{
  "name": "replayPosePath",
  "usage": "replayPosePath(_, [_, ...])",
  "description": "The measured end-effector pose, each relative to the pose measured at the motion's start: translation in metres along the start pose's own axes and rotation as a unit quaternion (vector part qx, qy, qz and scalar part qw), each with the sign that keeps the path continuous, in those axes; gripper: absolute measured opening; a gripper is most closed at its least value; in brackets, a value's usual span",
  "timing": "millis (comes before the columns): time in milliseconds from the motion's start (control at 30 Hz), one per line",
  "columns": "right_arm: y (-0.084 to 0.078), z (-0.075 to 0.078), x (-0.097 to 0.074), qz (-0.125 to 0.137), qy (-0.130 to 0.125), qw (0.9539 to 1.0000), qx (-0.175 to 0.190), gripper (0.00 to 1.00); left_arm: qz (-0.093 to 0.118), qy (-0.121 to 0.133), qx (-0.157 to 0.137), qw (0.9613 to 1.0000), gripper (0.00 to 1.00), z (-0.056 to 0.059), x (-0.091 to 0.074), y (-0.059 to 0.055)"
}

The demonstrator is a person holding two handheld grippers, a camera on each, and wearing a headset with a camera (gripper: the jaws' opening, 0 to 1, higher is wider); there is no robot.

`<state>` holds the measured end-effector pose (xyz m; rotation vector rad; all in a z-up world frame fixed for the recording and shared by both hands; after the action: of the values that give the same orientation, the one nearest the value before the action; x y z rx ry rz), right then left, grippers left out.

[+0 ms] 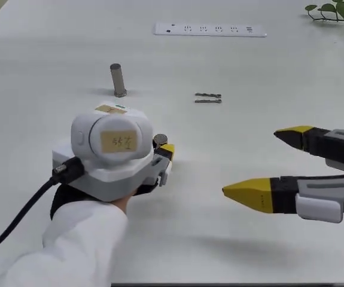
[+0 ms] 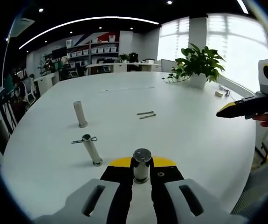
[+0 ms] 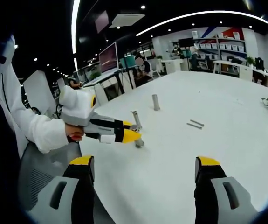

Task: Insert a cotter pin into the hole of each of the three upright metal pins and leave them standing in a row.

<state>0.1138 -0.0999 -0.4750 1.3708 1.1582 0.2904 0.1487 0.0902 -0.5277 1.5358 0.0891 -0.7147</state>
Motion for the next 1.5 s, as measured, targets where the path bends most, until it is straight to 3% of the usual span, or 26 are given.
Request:
replayPosePath(267, [0.0, -0.001, -0.001, 0.0, 0.0, 1.0, 0.0, 0.87, 0.007, 0.002, -0.01, 0.9999, 0.11, -0.001, 0.0, -0.002])
replayPosePath(367, [0.001, -0.002, 0.0, 0.001, 0.001, 1.0, 0.0, 0.87, -0.004, -0.003, -0.013, 0.9999, 0.11, -0.002, -0.001, -0.003])
replayPosePath(500, [0.001, -0.002, 0.0, 0.001, 0.004, 1.0, 0.003, 0.86, -0.022, -0.017, -0.008, 0.9996, 0.15, -0.002, -0.003, -0.005])
replayPosePath(633, [0.001, -0.002, 0.002, 0.0, 0.005, 1.0, 0.002, 0.86, -0.014, -0.026, 0.0, 0.9996, 0.2, -0.002, -0.007, 0.001])
replayPosePath(700, [0.001, -0.002, 0.002, -0.002, 0.006, 1.0, 0.002, 0.87, -0.018, -0.047, -0.01, 0.9987, 0.22, -0.001, -0.009, 0.003])
replayPosePath(800, [0.0, -0.003, 0.002, -0.002, 0.006, 1.0, 0.004, 0.86, -0.019, -0.064, -0.004, 0.9978, 0.31, -0.002, -0.014, 0.005])
replayPosePath(1033, [0.0, -0.002, 0.0, -0.001, 0.004, 1.0, 0.004, 0.86, -0.024, -0.09, 0.045, 0.9946, 0.5, -0.004, -0.027, 0.004])
replayPosePath(1233, [0.0, -0.002, -0.003, -0.001, 0.0, 1.0, 0.005, 0.86, -0.031, -0.113, 0.047, 0.992, 0.64, -0.008, -0.037, 0.002])
replayPosePath(1433, [0.0, 0.001, -0.007, -0.003, -0.001, 1.0, 0.002, 0.85, -0.025, -0.14, 0.049, 0.9887, 0.83, -0.009, -0.05, 0.005])
replayPosePath(1500, [-0.001, 0.001, -0.007, -0.004, -0.002, 1.0, 0.002, 0.85, -0.022, -0.149, 0.045, 0.9876, 0.85, -0.01, -0.054, 0.007])
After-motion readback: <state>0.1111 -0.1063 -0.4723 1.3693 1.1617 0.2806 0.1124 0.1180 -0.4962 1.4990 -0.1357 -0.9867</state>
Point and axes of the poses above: the centre of the closed fingertips' face, and the gripper's own axes: x roughly forward along the fingers, z roughly to its right, y roughly out of its top, the point moved 8 cm from there along -x, roughly backward along the fingers, and after that the axes turned 2 degrees about z, right-handed, at the moved point
